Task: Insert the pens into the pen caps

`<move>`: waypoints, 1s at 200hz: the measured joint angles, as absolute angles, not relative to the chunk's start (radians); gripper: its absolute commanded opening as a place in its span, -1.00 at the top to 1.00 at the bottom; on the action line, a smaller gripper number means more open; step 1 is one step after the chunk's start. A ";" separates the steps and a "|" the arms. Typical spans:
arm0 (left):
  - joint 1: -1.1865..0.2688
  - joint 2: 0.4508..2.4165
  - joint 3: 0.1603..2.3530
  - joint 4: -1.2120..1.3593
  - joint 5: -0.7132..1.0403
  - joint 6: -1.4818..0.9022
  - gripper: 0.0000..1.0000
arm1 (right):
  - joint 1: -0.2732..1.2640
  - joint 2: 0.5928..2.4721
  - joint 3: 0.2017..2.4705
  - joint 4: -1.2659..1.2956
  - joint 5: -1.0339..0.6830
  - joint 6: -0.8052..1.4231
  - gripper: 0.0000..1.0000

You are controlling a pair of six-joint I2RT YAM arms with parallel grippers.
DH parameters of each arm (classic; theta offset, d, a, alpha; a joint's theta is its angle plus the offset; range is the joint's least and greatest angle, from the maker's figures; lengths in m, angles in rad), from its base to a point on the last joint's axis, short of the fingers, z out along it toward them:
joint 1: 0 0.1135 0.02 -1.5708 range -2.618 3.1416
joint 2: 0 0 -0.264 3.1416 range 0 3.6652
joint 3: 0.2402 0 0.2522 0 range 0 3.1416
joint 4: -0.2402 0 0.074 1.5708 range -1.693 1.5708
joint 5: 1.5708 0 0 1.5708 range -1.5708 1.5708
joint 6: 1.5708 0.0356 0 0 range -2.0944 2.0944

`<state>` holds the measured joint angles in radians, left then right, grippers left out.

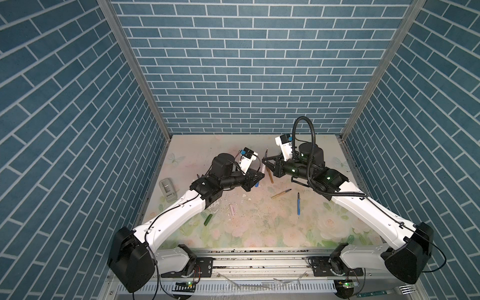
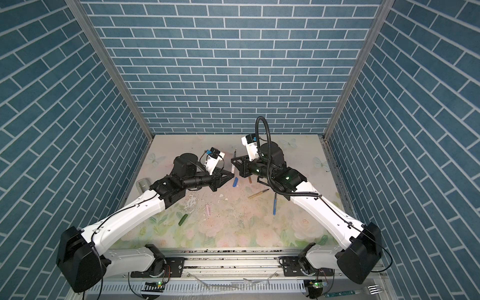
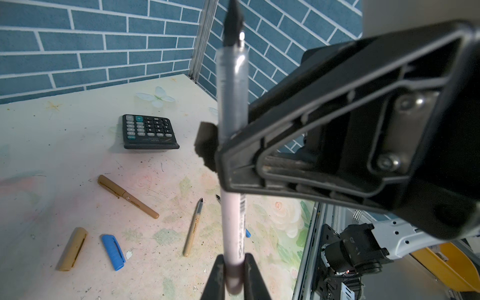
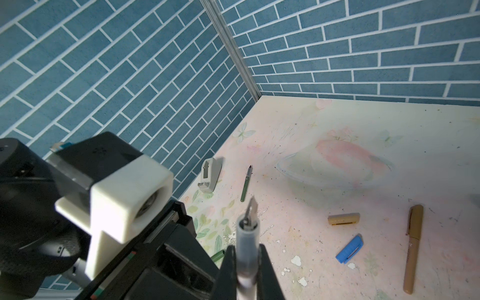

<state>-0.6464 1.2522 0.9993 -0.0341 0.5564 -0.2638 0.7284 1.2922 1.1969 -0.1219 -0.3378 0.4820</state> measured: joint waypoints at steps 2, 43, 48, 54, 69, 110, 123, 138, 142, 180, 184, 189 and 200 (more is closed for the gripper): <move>-0.646 1.251 0.999 -0.032 0.557 -0.269 0.03 | 0.728 1.292 1.197 -0.122 -0.338 0.482 0.89; -0.646 1.222 0.962 0.006 0.566 -0.276 0.06 | 0.730 1.292 1.196 -0.103 -0.345 0.499 0.91; -0.646 1.220 0.962 0.010 0.566 -0.276 0.06 | 0.730 1.292 1.196 -0.099 -0.345 0.501 0.91; -0.646 1.217 0.962 0.016 0.566 -0.277 0.07 | 0.730 1.292 1.195 -0.094 -0.346 0.502 0.92; -0.646 1.216 0.962 0.029 0.564 -0.277 0.15 | 0.730 1.292 1.191 -0.084 -0.352 0.513 0.93; -0.646 1.216 0.954 0.043 0.558 -0.280 0.47 | 0.733 1.292 1.173 -0.052 -0.374 0.546 0.95; -0.647 1.216 0.952 0.042 0.548 -0.278 0.61 | 0.733 1.292 1.169 -0.043 -0.381 0.554 0.95; -0.646 1.216 0.949 0.043 0.535 -0.278 0.73 | 0.733 1.292 1.169 -0.039 -0.386 0.554 0.96; -0.646 1.215 0.949 0.043 0.530 -0.282 0.75 | 0.733 1.292 1.169 -0.038 -0.387 0.554 0.95; -0.647 1.195 0.935 0.044 0.493 -0.284 0.98 | 0.735 1.293 1.166 -0.028 -0.397 0.562 0.51; -0.647 1.192 0.933 0.043 0.487 -0.284 0.99 | 0.736 1.293 1.164 -0.025 -0.398 0.566 0.43; -0.648 1.188 0.930 0.043 0.481 -0.284 1.00 | 0.737 1.292 1.163 -0.021 -0.402 0.570 0.34; -0.649 1.182 0.926 0.042 0.458 -0.284 1.00 | 0.740 1.289 1.155 -0.017 -0.405 0.579 0.26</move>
<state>-0.6487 1.1816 0.9264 0.0422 0.4580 -0.2836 0.7403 1.2892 1.1553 -0.0170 -0.4046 0.5793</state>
